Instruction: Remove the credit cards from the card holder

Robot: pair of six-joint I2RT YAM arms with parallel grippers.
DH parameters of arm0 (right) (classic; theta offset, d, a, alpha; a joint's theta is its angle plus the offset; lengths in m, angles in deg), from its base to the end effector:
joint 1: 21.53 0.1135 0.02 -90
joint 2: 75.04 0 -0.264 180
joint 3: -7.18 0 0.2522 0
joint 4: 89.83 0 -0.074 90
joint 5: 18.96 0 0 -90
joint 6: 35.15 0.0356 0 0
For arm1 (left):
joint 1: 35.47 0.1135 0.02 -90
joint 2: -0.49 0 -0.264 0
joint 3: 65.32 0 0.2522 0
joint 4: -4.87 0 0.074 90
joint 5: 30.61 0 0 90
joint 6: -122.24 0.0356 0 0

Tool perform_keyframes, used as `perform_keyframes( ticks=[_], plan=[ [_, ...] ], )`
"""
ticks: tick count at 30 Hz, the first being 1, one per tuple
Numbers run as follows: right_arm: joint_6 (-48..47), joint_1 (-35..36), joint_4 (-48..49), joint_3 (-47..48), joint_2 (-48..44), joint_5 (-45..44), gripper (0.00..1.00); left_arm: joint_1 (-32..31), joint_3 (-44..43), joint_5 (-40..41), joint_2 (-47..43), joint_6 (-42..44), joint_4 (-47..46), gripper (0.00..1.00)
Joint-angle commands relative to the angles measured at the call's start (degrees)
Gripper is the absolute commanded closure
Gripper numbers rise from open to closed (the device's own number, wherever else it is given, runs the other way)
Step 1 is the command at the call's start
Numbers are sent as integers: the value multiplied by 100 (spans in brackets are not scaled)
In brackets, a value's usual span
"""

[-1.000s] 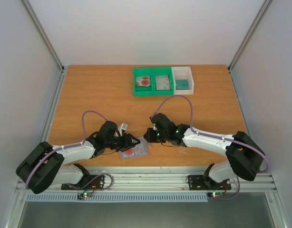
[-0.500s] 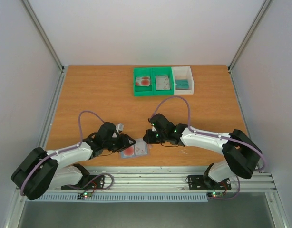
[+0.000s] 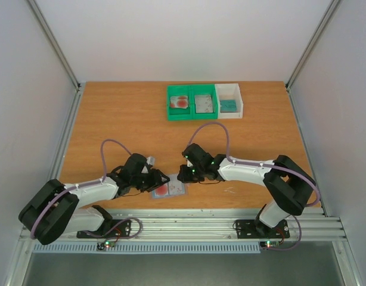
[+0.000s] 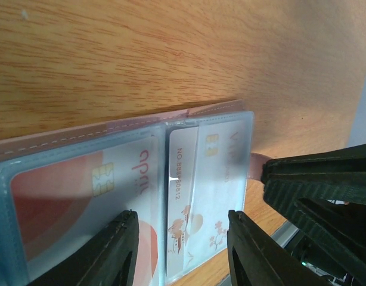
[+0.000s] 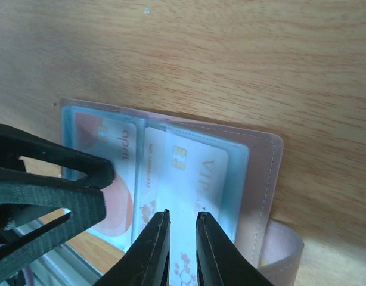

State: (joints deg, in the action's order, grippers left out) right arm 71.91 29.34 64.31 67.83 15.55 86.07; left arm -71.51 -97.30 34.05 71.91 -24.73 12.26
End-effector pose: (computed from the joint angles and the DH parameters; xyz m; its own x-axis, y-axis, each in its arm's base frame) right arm 0.1835 0.2402 0.1620 -0.7458 -0.4677 -0.4744 -0.6510 0.6628 0.3699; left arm 0.1554 -0.1319 0.1261 -0.9658 -0.2344 -0.1112 -0.0755 0.6642 -0.7437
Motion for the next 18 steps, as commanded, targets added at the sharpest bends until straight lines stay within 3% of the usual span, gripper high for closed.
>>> perform_keyframes(
  ticks=[1, 18],
  plan=[
    [-74, 60, -79, 132, 271, -13, 85, 9, -62, 161, 109, 106, -124, 58],
    [43, 63, 234, -321, 506, 138, 90, 11, -88, 54, 270, 31, -341, 62]
  ],
)
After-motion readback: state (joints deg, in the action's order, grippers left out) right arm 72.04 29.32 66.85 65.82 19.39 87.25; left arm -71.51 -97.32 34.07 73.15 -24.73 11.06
